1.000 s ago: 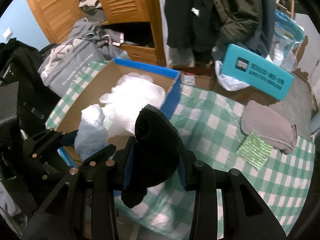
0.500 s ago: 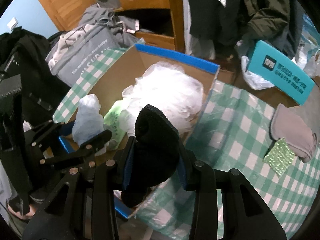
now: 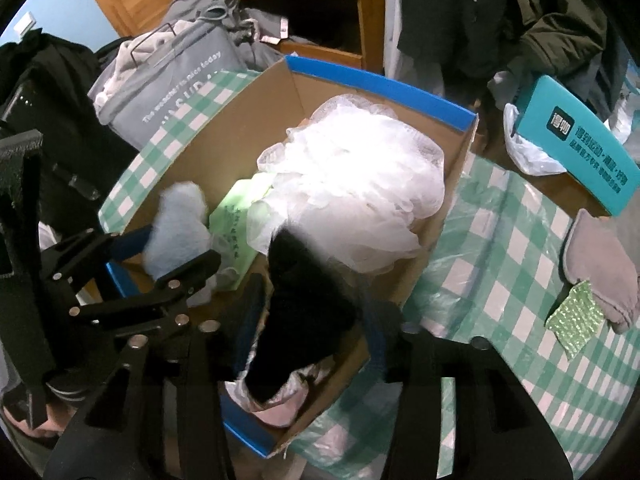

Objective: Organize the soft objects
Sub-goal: 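Lower the cloth and sock into the box and open both grippers, then move both tools back over the table toward the grey mitt and green scrubber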

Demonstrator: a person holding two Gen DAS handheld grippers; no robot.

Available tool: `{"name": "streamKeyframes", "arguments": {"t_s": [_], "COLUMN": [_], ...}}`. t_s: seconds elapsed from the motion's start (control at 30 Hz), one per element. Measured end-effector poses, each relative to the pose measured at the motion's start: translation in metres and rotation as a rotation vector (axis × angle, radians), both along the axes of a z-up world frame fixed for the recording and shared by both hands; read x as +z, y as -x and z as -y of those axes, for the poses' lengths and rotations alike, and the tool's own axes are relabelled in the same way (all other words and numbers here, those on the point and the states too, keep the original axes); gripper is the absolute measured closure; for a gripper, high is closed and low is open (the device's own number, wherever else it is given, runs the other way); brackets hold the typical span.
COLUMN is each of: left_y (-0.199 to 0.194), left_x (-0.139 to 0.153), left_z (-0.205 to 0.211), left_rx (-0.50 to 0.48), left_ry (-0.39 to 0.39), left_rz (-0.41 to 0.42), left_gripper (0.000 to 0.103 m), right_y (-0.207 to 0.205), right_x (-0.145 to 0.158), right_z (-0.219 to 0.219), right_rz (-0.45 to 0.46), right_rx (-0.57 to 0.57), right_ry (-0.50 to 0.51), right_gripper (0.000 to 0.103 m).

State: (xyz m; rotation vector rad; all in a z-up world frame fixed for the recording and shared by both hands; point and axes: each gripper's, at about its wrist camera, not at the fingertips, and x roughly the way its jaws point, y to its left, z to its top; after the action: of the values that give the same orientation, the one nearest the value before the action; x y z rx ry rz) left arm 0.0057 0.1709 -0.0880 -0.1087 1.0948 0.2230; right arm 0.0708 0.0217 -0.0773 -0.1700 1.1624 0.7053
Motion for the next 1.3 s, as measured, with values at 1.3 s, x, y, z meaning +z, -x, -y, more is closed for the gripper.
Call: {"name": "streamKeyframes", "arguments": {"t_s": [1.3], "left_y": [-0.005], "left_x": [0.034], "left_z": [0.08], "left_rx": [-0.19], "left_ry": [0.003], "left_rz": [0.069], "left_gripper": [0.027], "right_y": [0.006], "right_x": [0.023], "right_z": [0.099], "right_rz": [0.07], "right_rx": [-0.162], "right_ry": [0.029], "right_gripper": [0.03]}}
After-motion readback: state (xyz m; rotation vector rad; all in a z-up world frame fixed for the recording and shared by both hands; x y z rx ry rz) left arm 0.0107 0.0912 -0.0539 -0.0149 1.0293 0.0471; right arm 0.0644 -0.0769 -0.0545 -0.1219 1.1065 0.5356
